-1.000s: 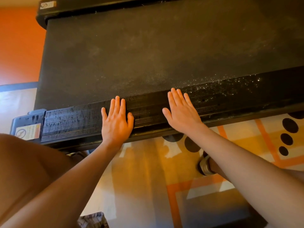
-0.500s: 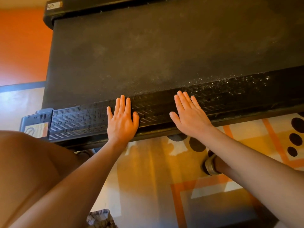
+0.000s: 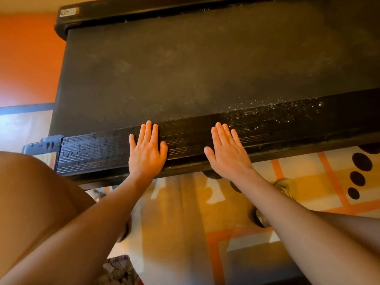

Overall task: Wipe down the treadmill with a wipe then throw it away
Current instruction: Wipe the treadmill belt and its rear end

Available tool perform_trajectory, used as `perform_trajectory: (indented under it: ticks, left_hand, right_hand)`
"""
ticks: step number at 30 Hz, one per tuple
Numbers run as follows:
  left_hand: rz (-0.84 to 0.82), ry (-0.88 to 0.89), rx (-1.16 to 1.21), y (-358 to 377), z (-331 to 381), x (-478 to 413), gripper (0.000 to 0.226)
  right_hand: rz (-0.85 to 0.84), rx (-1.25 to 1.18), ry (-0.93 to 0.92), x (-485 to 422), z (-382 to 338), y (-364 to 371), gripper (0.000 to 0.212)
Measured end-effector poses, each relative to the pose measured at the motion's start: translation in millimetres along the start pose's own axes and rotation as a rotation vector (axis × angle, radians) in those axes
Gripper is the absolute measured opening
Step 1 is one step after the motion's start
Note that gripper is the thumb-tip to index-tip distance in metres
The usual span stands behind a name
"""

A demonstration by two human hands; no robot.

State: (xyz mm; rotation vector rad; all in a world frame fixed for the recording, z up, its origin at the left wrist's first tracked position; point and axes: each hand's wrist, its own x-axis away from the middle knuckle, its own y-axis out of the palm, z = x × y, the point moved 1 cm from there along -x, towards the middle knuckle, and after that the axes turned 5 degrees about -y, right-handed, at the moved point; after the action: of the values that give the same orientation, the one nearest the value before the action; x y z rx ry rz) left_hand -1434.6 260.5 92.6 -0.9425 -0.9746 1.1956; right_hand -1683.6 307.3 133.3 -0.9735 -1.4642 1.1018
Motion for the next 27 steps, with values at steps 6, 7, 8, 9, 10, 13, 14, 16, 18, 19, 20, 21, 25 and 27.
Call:
perform_trajectory:
  ticks: [6, 7, 8, 9, 10, 13, 14, 16, 18, 19, 20, 21, 25, 27]
  left_hand:
    - [0.024, -0.036, 0.012, 6.2, -4.1, -1.6, 0.065]
    - [0.029, -0.045, 0.027, 7.1, -3.6, -1.6, 0.065]
    - [0.035, -0.06, 0.042, 7.4, -2.2, -1.6, 0.064]
    - [0.043, -0.082, 0.058, 7.3, -0.9, -1.6, 0.064]
    - [0.053, -0.105, 0.073, 6.6, 0.7, -1.5, 0.064]
    - [0.08, -0.155, 0.131, 4.5, 6.9, 1.2, 0.063]
    - [0.087, -0.174, 0.152, 4.5, 9.4, 2.1, 0.063]
    - [0.1, -0.204, 0.161, 5.1, 15.1, 2.6, 0.06]
    - [0.104, -0.242, 0.149, 5.1, 21.7, 2.5, 0.058]
    - [0.113, -0.259, 0.163, 3.9, 24.3, 2.4, 0.057]
    - [0.125, -0.273, 0.182, 4.2, 26.5, 3.5, 0.057]
    - [0.133, -0.283, 0.182, 5.7, 29.8, 4.0, 0.057]
    - [0.062, -0.315, 0.095, 11.6, 39.1, 10.5, 0.06]
    - [0.04, -0.302, 0.052, 12.1, 42.6, 7.5, 0.063]
  right_hand:
    - [0.037, -0.046, 0.003, -43.7, 2.1, -0.1, 0.069]
    - [0.034, -0.046, -0.004, -50.8, 2.5, -1.5, 0.069]
    - [0.032, -0.047, -0.01, -55.2, 2.9, -3.1, 0.069]
    - [0.032, -0.043, -0.021, -57.7, 3.0, -3.9, 0.069]
    - [0.03, -0.038, -0.031, -57.4, 3.0, -4.8, 0.069]
    - [-0.014, -0.027, -0.06, -43.5, 4.1, -5.8, 0.069]
    - [-0.027, -0.028, -0.064, -37.4, 4.4, -4.9, 0.069]
    - [-0.033, -0.041, -0.07, -29.2, 5.4, -4.0, 0.069]
    - [-0.031, -0.046, -0.082, -26.8, 6.4, -4.3, 0.069]
    - [-0.028, -0.054, -0.089, -26.5, 6.5, -5.7, 0.069]
    - [-0.018, -0.062, -0.091, -25.4, 7.0, -6.1, 0.069]
    - [-0.006, -0.056, -0.089, -24.2, 7.6, -5.4, 0.069]
    - [-0.021, -0.059, -0.086, -14.0, 5.0, -3.2, 0.067]
    - [0.01, -0.054, -0.078, -11.1, 7.5, -5.0, 0.067]
